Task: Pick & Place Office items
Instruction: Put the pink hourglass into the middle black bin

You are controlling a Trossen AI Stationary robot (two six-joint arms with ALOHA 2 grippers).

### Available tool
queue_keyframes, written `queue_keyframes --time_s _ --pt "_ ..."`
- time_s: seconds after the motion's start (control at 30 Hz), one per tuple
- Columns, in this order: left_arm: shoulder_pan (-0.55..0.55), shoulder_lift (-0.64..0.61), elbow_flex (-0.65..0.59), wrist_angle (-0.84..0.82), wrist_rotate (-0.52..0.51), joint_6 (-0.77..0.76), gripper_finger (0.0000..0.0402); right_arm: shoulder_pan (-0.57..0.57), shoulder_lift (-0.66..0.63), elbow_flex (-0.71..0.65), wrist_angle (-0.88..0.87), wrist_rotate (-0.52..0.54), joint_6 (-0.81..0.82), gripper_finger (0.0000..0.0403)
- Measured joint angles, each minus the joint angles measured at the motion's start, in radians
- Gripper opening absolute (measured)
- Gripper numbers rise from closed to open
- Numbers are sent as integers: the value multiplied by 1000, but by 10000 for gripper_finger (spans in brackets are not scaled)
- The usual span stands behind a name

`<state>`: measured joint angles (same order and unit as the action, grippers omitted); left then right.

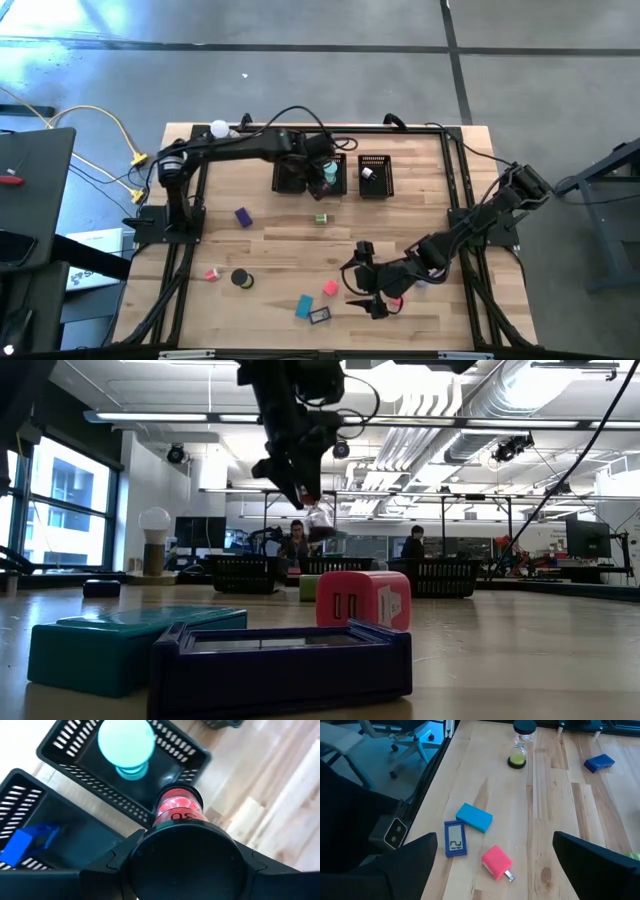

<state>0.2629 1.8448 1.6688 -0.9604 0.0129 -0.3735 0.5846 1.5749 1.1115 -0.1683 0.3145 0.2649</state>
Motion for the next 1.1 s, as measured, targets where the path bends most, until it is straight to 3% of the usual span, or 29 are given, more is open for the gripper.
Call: queue_keyframes --time_s 1.1 --pt "45 98 -2 93 -16 26 195 18 0 0 -3 0 -3 387"
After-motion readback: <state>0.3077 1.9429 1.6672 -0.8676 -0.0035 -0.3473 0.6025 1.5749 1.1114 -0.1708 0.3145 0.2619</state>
